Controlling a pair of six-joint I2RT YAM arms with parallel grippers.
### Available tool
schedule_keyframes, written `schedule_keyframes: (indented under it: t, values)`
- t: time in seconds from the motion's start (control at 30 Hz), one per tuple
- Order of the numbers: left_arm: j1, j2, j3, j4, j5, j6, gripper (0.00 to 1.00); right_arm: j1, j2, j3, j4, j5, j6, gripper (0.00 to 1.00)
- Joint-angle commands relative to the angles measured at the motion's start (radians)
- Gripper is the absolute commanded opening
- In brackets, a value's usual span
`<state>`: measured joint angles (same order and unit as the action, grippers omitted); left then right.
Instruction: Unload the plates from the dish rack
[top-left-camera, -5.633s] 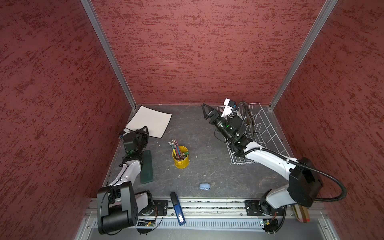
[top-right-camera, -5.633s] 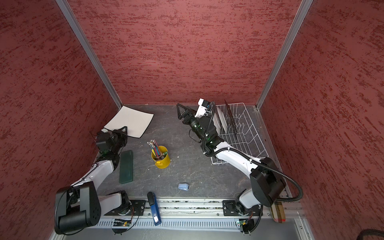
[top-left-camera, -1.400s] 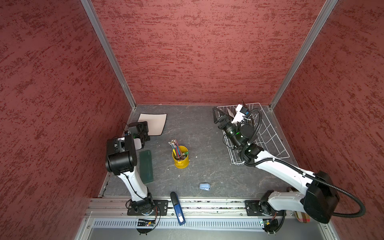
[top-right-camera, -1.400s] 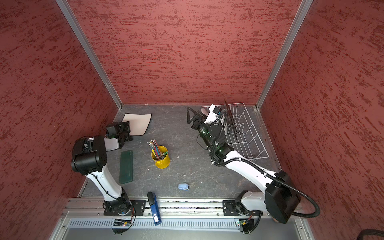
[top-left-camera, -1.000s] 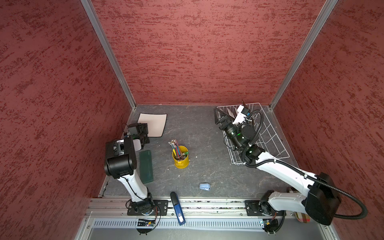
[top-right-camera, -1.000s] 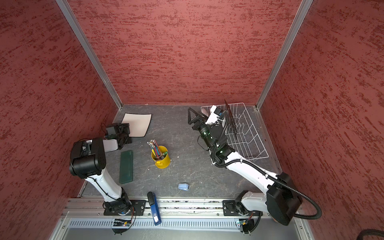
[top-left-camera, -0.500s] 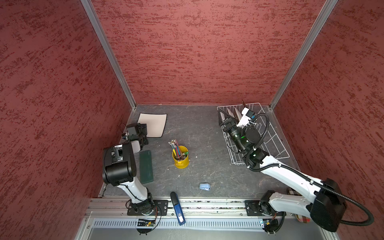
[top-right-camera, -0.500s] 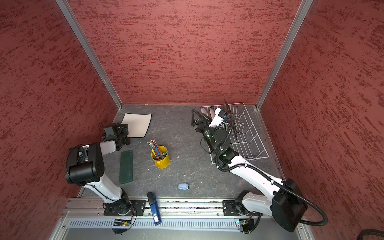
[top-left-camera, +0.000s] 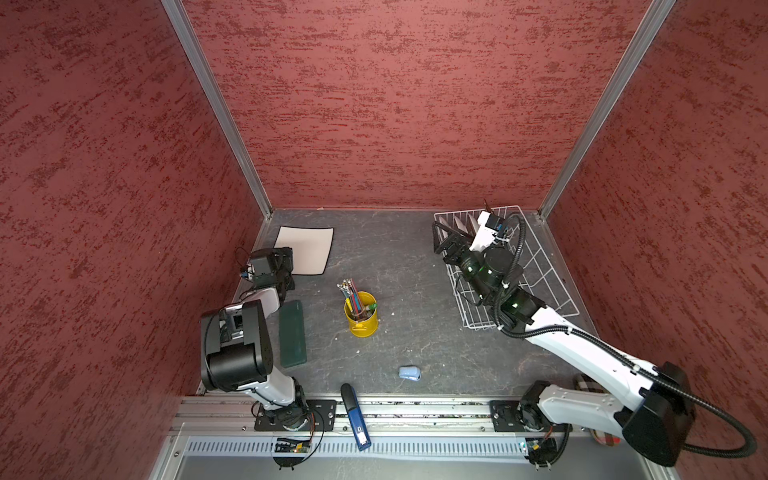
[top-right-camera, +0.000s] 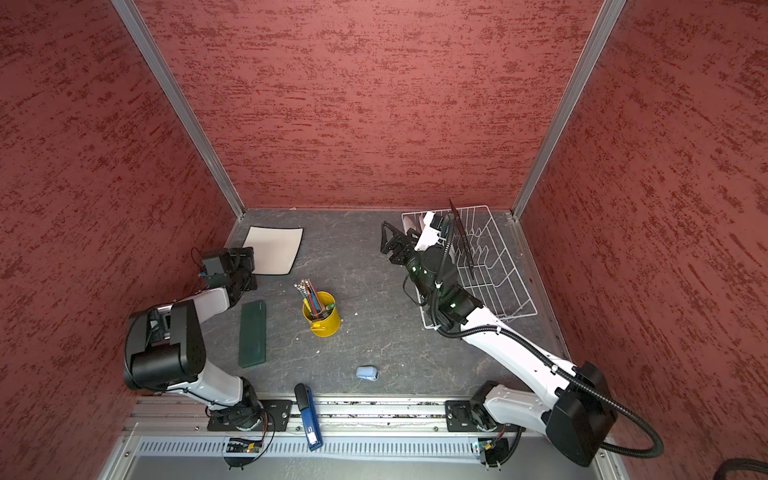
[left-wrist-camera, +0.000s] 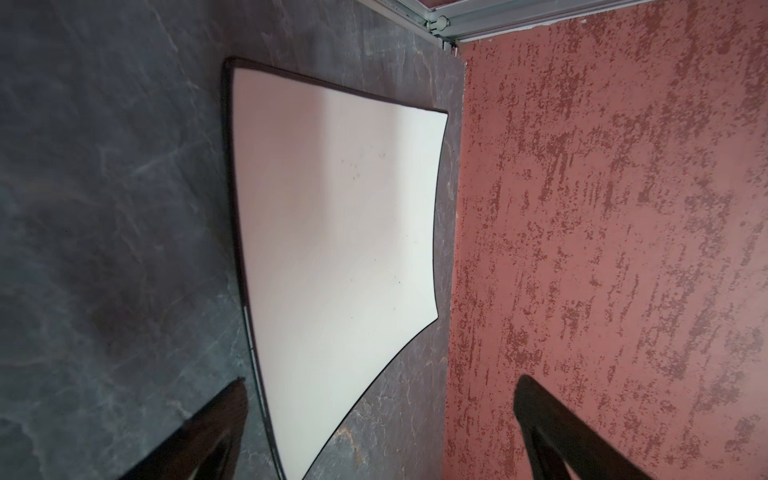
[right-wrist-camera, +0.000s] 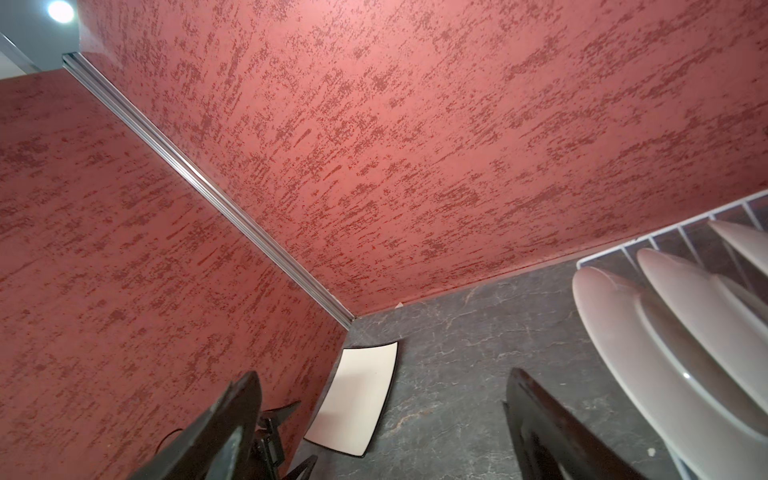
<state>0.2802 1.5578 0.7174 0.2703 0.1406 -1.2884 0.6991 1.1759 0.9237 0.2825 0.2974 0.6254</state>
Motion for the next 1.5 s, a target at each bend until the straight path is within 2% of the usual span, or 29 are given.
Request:
schedule_keyframes:
  t: [0.0,0.1,0.27,0.4,0.57,0.67,0.77,1.07,1.47]
  values:
    - [-0.004,-0.061,-0.012,-0.014,0.011,0.069,0.99,-0.009,-0.015,0.096,-0.168,0.038,-0.109,0.93]
    - [-0.010,-0.108,0.022,-0.018,0.067,0.188,0.99,-0.013,-0.002,0.217,-0.360,0.060,-0.179,0.94]
    - [-0.042,-0.160,0.140,-0.147,0.164,0.389,1.00,-0.018,0.037,0.359,-0.595,0.151,-0.329,0.95]
    - [-0.103,-0.230,0.190,-0.211,0.152,0.537,0.99,-0.033,0.048,0.394,-0.673,0.224,-0.401,0.97]
    - [-0.218,-0.288,0.234,-0.269,0.095,0.706,1.00,-0.087,0.039,0.426,-0.767,0.226,-0.477,0.99]
    - [-0.264,-0.309,0.234,-0.289,0.089,0.730,1.00,-0.132,0.027,0.439,-0.815,0.251,-0.511,0.99]
    - [-0.295,-0.329,0.230,-0.305,0.081,0.747,0.99,-0.196,0.023,0.448,-0.860,0.223,-0.527,0.99]
    - [-0.369,-0.346,0.292,-0.383,0.065,0.846,0.99,-0.399,0.073,0.448,-0.973,0.020,-0.540,0.99]
    - [-0.385,-0.352,0.285,-0.396,0.086,0.838,1.00,-0.563,0.245,0.444,-0.910,-0.079,-0.547,0.99]
